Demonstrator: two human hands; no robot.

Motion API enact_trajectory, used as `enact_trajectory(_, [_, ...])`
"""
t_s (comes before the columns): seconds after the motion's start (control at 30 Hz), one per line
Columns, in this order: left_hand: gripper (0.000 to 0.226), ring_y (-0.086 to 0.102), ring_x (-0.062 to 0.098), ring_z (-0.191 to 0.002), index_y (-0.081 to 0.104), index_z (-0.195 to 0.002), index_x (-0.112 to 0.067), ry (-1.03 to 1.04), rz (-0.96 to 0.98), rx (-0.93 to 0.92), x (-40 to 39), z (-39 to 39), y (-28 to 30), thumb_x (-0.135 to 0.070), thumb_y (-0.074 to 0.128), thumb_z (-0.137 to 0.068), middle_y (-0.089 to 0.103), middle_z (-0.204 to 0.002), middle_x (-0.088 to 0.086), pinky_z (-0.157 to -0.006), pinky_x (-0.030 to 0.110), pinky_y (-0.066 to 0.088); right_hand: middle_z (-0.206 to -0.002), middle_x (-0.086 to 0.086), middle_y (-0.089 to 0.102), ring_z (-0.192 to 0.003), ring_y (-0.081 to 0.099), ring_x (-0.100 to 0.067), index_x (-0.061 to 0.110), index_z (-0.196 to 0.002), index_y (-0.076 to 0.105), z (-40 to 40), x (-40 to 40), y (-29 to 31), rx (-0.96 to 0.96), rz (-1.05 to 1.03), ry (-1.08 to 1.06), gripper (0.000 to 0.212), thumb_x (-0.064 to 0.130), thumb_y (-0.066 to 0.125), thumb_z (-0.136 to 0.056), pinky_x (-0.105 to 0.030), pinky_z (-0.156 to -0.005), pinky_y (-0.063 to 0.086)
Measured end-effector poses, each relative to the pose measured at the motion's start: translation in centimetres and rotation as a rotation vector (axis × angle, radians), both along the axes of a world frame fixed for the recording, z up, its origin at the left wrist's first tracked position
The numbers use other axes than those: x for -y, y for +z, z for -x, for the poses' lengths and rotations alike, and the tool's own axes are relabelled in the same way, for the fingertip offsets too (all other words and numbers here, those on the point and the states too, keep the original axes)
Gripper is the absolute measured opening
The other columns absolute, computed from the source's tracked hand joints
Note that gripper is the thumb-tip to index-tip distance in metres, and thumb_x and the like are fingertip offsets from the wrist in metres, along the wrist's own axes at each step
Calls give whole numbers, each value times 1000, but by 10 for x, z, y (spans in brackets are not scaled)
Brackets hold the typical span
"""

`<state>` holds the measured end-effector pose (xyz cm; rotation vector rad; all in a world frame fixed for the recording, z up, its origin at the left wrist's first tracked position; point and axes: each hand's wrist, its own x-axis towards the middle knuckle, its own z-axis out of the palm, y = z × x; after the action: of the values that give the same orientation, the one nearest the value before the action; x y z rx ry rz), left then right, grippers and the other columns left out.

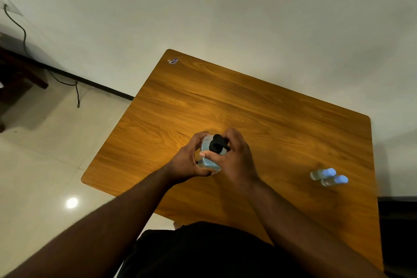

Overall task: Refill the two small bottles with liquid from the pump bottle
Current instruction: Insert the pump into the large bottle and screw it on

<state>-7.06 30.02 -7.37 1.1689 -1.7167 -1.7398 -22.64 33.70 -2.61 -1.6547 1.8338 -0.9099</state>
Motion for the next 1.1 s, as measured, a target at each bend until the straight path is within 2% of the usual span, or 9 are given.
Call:
enact_trajectory(0.13, [94, 47, 2, -130, 34, -139, -27, -10, 12, -6, 1, 1, 0, 1, 86, -66, 50, -134, -11, -85, 31, 59, -112, 19, 49, -100, 54, -4, 38, -117, 54, 18, 1, 9, 268, -154, 189, 57, 27, 83, -69, -25, -75, 53])
enact_trajectory(0.23, [95, 46, 3, -130, 32, -138, -28, -24, 21, 7, 2, 2, 0, -1, 87, -66, 49, -134, -10, -83, 28, 58, -113, 13, 60, -101, 61, -8, 26, -118, 61, 35, 6, 15, 396, -192, 341, 48, 11, 78, -76, -30, -79, 54])
enact_trajectory(0.3, [94, 48, 5, -129, 33, -137, -27, -26, 24, 14, 3, 2, -1, -1, 87, -65, 51, -132, -9, -83, 27, 58, -99, 14, 63, -89, 59, -1, 22, -104, 65, 32, 9, 17, 307, -140, 338, 37, 11, 80, -72, -20, -71, 47])
enact_trajectory(0.4, [94, 49, 4, -127, 33, -138, -27, -31, 6, 11, 2, 2, 0, -1, 87, -65, 51, -130, -12, -84, 29, 58, -80, 9, 51, -68, 47, -4, 18, -81, 51, 23, 12, 13, -99, 54, 253, 38, 29, 84, -66, -19, -56, 36])
enact_trajectory(0.57, [94, 56, 3, -118, 33, -139, -30, -42, 14, 4, 2, 3, 0, -1, 86, -67, 53, -125, -18, -80, 25, 57, -71, 6, 58, -60, 58, -15, 23, -78, 57, 9, 17, 13, -464, 70, 182, 41, 63, 64, -72, -25, -49, 42])
enact_trajectory(0.67, [93, 56, 7, -117, 34, -137, -31, -42, 8, 2, 2, -1, -2, -1, 86, -66, 52, -125, -15, -80, 30, 58, -79, 11, 53, -68, 54, -9, 30, -84, 48, 14, 18, 20, -419, -75, 257, 50, 75, 58, -65, -26, -54, 42])
enact_trajectory(0.8, [97, 49, 1, -121, 29, -141, -29, -109, 40, 36, 7, 2, 1, -1, 86, -66, 48, -130, -12, -82, 18, 53, -114, 13, 51, -90, 52, 4, 32, -127, 47, 43, 21, 25, -224, -183, 550, 57, 51, 69, -78, -21, -71, 45])
enact_trajectory(0.93, [99, 52, 3, -119, 29, -141, -30, -129, 7, 43, 11, 5, 0, -1, 86, -65, 49, -130, -7, -81, 20, 55, -90, 12, 52, -72, 49, 1, 20, -99, 61, 46, 37, 28, -263, -86, 610, 39, 47, 74, -74, -19, -60, 39])
enact_trajectory(1.1, [96, 58, 12, -113, 30, -139, -28, -100, -47, 9, 7, 5, -2, 7, 82, -67, 50, -129, -1, -80, 34, 60, -67, 12, 49, -57, 47, -8, 28, -71, 44, 18, 22, 22, -367, 2, 274, 37, 51, 73, -71, -20, -49, 29])
